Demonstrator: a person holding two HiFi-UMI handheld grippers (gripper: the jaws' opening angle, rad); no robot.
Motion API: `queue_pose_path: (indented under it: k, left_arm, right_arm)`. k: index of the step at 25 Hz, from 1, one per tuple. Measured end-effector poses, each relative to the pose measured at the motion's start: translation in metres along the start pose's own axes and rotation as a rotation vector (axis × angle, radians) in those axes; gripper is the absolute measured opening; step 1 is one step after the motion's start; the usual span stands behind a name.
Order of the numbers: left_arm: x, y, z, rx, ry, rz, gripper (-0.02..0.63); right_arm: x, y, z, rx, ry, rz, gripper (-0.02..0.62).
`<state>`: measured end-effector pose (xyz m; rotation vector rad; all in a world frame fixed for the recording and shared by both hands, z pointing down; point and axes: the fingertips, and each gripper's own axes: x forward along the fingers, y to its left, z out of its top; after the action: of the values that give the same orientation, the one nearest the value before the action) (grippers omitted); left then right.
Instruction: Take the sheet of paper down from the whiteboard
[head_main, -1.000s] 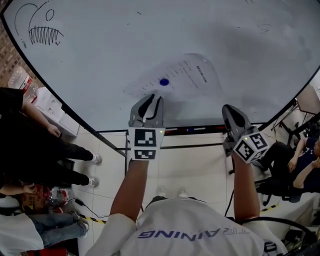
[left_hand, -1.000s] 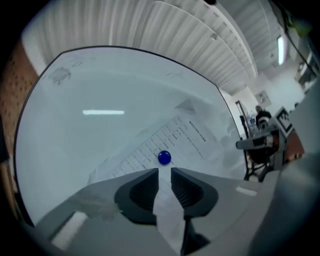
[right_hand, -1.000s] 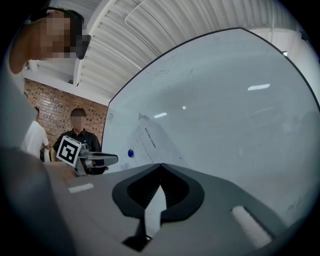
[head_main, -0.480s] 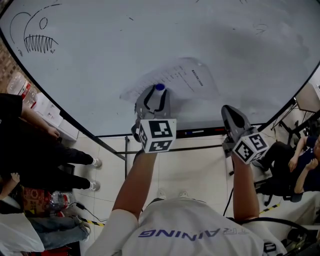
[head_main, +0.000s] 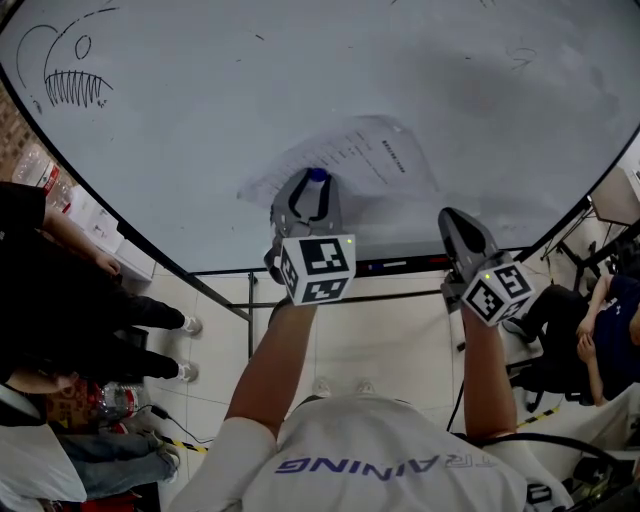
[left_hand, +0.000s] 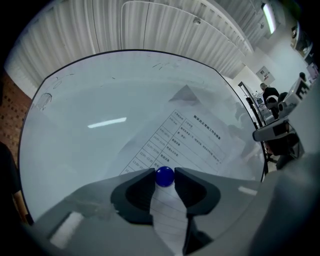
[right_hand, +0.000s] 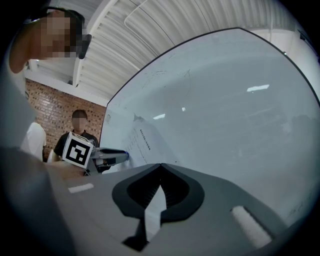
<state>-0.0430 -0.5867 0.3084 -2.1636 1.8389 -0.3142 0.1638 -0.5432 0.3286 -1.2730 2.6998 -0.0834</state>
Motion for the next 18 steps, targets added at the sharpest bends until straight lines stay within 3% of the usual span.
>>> queue_pose_path:
  k: [6,9,11,18]
  left_arm:
    - [0.000,0.002,0.000,-0.042,-0.007,-0.018,0.130]
    - [0.000,0.001,-0.001,-0.056,-0.004,-0.026,0.130]
    - [0.000,0.001,0.000,-0.058,-0.002,-0.029,0.130]
    - [0.002,0.001,0.001,-0.065,-0.003,-0.043,0.129]
  right_arm:
    - [0.006,-0.005,-0.001,-0.004,-0.006,0.003,0.011]
    - [0.016,0.000,-0.006,-0.028,0.026,0.044,0.128]
    - [0.026,0.001,-0.007,-0.044,0.041,0.056,0.164]
    - [0.044,-0.002,-0.005,-0.030,0.036,0.061,0.172]
